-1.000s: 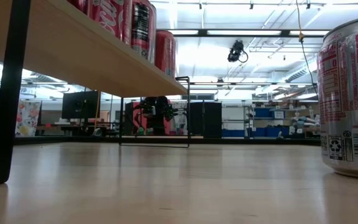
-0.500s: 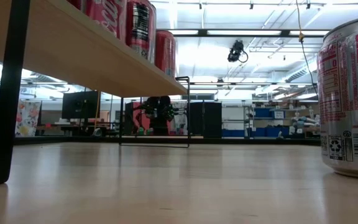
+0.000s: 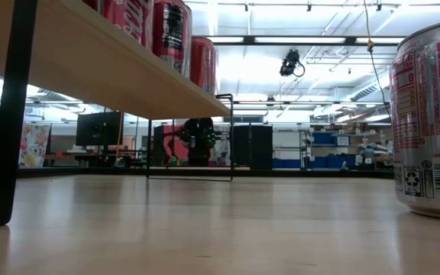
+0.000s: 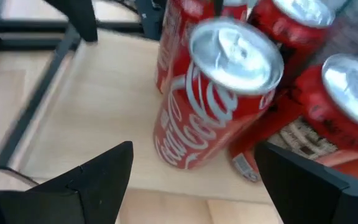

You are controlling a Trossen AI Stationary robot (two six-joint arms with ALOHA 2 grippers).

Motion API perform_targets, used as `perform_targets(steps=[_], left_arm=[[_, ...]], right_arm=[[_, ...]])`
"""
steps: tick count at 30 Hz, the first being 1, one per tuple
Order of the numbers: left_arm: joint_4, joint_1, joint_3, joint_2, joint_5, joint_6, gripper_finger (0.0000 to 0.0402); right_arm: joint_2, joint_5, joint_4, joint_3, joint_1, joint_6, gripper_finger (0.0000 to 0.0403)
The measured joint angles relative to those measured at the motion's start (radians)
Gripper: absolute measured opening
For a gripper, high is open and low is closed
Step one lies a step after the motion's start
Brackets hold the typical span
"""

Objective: Place canned beverage on shelf
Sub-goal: Put the red soda can on the shelf

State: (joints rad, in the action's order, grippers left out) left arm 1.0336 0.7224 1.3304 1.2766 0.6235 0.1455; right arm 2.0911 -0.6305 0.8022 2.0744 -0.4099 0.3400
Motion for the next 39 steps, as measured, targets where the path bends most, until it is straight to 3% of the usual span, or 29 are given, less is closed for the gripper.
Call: perform_targets(steps=[15, 29, 39], left_arm=[[0.010, -0.049, 0.001, 0.000, -0.009, 0.023, 0.0400], [-0.003, -0.047, 0.001, 0.000, -0.009, 0.017, 0.0400], [-0.035, -0.050, 0.001, 0.000, -0.060, 0.016, 0.0400]], right_arm=[[0.012, 0.019, -0.166, -0.087, 0.013, -0.042, 0.0346], [0.018, -0.047, -0.190, -0.087, -0.041, -0.032, 0.0346], [0.017, -0.083, -0.177, -0.083, -0.017, -0.073, 0.0346]])
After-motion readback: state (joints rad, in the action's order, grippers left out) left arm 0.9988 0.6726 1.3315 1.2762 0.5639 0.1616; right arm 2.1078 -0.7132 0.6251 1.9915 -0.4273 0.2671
